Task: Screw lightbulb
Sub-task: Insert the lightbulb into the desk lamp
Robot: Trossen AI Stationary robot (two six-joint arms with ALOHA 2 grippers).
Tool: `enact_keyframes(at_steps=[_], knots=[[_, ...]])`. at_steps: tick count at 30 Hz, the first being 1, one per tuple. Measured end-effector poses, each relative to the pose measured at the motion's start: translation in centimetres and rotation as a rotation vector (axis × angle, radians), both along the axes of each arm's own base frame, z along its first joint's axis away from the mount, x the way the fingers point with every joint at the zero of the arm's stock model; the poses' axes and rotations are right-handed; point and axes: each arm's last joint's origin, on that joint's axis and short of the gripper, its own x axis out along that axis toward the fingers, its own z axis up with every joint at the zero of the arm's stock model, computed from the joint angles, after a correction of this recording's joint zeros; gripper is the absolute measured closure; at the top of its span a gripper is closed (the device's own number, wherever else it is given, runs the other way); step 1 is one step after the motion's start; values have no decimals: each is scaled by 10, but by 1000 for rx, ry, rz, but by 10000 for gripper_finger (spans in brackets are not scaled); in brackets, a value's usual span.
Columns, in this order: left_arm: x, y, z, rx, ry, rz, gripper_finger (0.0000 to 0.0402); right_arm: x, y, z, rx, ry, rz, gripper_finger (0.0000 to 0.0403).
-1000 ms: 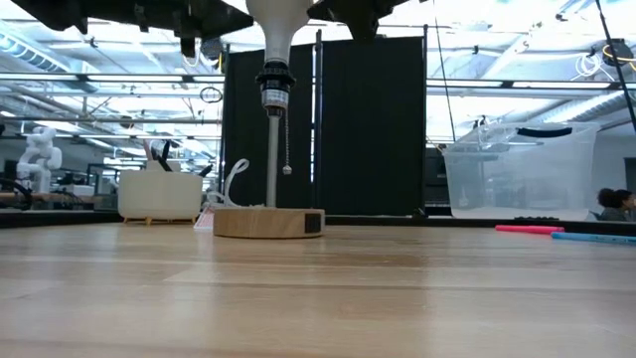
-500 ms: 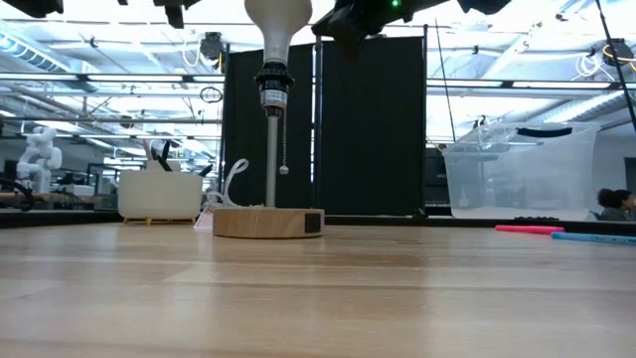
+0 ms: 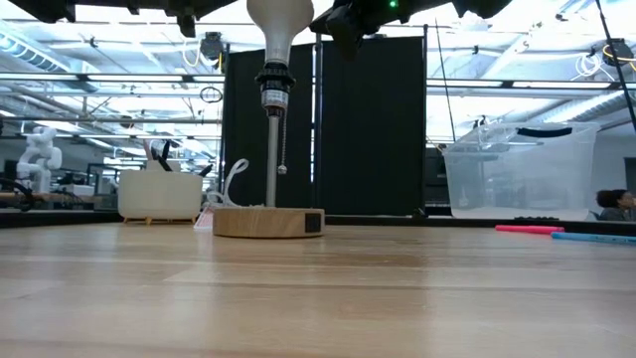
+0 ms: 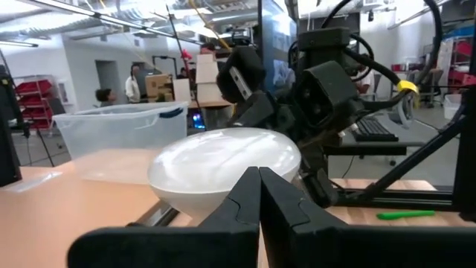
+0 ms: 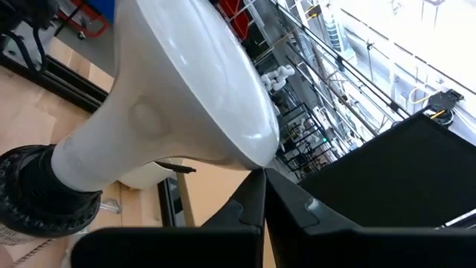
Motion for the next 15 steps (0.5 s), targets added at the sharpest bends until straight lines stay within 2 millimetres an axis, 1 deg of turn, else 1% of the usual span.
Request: enact_keyframes(at_steps=[7, 15], knots=[[0, 1, -2, -9, 24, 11, 402, 0, 10, 0, -2, 2, 14, 403], [0, 3, -3, -7, 37, 83, 401, -2, 23, -1, -5, 15, 3, 403]])
